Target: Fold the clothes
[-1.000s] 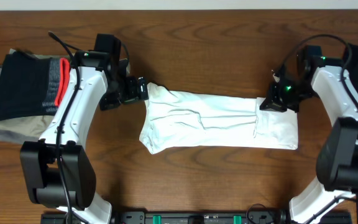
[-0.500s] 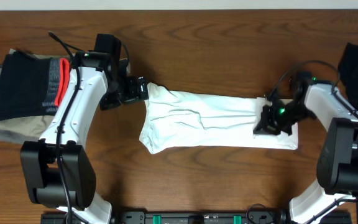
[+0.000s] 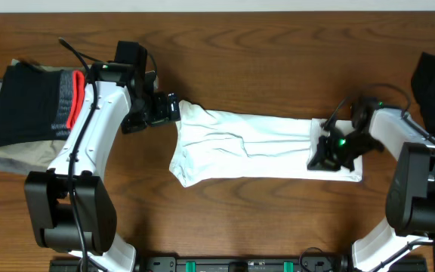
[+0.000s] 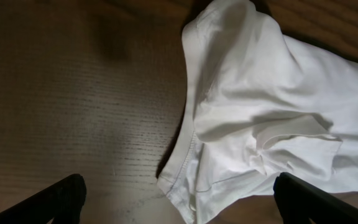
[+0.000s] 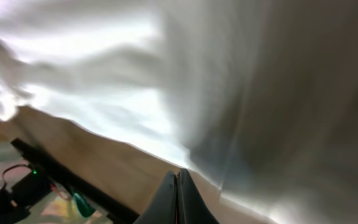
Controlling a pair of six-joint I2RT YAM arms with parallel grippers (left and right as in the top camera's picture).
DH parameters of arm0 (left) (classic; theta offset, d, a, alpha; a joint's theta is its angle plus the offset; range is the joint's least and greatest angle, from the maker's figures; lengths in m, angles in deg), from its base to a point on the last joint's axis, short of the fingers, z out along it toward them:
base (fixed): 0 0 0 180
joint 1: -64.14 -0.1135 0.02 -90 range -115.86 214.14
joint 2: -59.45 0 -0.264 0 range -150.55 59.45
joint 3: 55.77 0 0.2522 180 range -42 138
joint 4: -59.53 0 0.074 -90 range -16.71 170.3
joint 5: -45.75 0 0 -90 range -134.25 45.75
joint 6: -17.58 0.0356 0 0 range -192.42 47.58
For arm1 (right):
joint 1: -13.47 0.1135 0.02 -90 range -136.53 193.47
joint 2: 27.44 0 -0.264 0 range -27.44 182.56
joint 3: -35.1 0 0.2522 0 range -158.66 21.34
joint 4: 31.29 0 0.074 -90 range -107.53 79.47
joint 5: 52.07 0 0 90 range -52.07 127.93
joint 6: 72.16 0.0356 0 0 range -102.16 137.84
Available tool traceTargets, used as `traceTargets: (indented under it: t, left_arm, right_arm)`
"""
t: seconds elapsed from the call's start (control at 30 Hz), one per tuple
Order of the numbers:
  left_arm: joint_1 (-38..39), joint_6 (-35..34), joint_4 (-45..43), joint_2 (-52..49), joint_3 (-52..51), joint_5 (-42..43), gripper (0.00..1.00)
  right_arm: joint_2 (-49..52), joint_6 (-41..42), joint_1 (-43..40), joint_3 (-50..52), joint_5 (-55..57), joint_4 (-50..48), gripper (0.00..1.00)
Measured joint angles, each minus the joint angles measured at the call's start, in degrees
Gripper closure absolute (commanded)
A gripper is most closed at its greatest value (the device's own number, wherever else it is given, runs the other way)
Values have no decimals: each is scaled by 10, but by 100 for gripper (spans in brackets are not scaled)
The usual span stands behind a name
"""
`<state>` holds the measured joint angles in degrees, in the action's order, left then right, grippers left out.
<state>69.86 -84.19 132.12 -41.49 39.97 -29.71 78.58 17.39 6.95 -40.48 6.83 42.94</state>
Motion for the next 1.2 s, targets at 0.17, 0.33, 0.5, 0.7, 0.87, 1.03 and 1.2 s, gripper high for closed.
traceTargets:
  t: [0.17, 0.33, 0.5, 0.7, 0.87, 1.03, 1.2]
  left_arm:
    - [0, 0, 0, 0, 0, 0, 2]
    - [0, 0, 0, 0, 0, 0, 2]
    - [0, 0, -2, 0, 0, 0, 2]
    - [0, 0, -3, 0, 0, 0, 2]
    - [0, 0, -3, 0, 0, 0, 2]
    - [0, 0, -3, 0, 0, 0, 2]
    - [0, 0, -3, 0, 0, 0, 2]
  right_arm:
    - [-22, -33, -26, -99, 2, 65, 98]
    - [-40, -51, -89, -125, 11, 62, 98]
    - [-40, -73, -155, -89, -4, 15, 98]
    - [-40, -83, -182, -18, -41, -92, 95]
    - [-39, -103, -184, 45, -102, -200, 94]
    - [-37, -107, -185, 74, -132, -287, 94]
    - [-11, -101, -185, 75, -145, -326, 93]
